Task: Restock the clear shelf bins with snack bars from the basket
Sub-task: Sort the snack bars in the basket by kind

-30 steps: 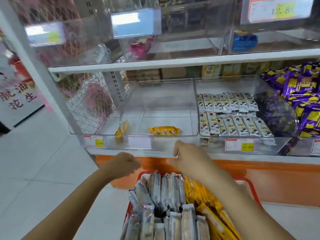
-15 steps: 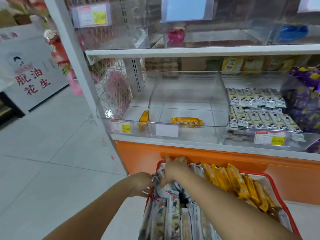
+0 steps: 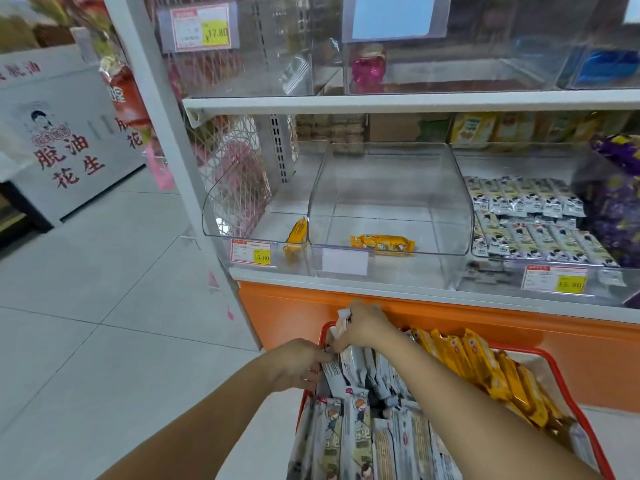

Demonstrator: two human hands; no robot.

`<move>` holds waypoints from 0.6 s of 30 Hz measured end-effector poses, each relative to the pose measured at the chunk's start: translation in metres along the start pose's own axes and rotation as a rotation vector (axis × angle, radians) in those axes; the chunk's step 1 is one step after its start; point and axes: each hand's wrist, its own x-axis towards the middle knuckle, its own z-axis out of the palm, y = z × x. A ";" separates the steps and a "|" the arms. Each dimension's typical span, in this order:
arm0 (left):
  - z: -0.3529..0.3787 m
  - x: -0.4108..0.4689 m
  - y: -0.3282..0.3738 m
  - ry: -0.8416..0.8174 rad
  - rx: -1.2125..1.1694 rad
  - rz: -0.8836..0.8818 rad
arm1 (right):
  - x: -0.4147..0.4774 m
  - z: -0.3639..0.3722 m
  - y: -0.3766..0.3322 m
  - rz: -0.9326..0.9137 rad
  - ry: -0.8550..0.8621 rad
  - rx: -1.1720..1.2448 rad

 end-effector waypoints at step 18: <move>0.037 -0.063 0.068 0.167 0.057 0.185 | -0.122 -0.042 0.082 -0.217 0.369 1.294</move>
